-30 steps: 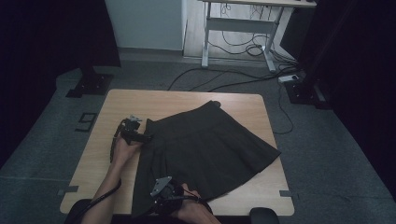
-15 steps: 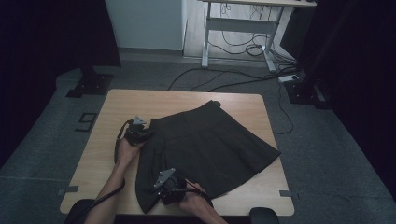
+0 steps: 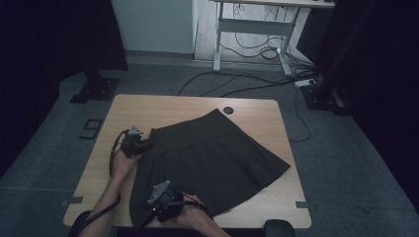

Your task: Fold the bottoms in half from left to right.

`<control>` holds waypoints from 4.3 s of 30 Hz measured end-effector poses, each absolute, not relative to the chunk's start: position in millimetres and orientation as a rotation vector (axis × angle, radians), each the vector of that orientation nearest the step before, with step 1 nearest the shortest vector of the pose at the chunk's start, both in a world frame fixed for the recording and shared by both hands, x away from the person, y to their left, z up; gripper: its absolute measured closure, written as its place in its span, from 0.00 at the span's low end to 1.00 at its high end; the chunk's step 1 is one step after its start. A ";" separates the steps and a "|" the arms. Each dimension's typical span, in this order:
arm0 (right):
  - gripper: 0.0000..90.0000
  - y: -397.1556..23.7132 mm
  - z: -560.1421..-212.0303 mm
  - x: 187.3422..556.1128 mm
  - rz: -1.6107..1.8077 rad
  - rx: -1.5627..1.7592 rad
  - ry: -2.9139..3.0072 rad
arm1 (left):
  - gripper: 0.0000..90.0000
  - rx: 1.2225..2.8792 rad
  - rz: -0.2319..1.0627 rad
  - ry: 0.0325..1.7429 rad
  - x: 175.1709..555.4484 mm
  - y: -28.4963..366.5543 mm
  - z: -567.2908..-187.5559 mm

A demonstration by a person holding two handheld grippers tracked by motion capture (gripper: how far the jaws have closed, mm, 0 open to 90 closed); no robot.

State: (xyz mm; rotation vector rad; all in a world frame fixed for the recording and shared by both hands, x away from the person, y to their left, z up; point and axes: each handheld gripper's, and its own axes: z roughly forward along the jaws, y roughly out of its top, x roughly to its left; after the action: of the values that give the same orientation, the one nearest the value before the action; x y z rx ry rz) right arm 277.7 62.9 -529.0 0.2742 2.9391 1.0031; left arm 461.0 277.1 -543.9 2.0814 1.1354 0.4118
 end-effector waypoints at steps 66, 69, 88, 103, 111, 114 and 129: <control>0.85 -131.6 -451.0 301.6 1.189 0.726 2.500 | 0.93 2.076 0.467 0.879 514.8 142.8 -416.8; 0.85 -145.2 -440.9 299.7 1.180 0.739 2.462 | 0.93 2.078 0.474 0.845 519.0 126.9 -407.8; 0.85 -214.2 -495.2 335.6 1.054 1.058 2.401 | 0.92 2.166 0.521 0.889 563.5 38.9 -491.4; 0.44 -243.7 -494.2 326.5 0.978 1.099 2.459 | 0.35 2.128 0.609 0.987 567.9 49.6 -484.4; 0.42 -247.8 -466.0 309.3 1.075 1.064 2.430 | 0.26 2.060 0.509 0.944 542.9 69.7 -458.1; 0.40 -233.0 -457.4 311.7 1.136 1.023 2.443 | 0.22 2.122 0.497 0.901 527.7 72.3 -464.4; 0.38 -154.6 -511.5 333.0 0.886 1.014 2.522 | 0.16 2.228 0.461 0.862 456.4 92.9 -524.4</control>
State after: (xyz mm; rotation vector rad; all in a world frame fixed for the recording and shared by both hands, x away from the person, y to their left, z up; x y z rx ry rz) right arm 333.0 -154.6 -511.5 1.0141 2.5217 0.8860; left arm 456.4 92.9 -524.4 2.2282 0.8616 0.4605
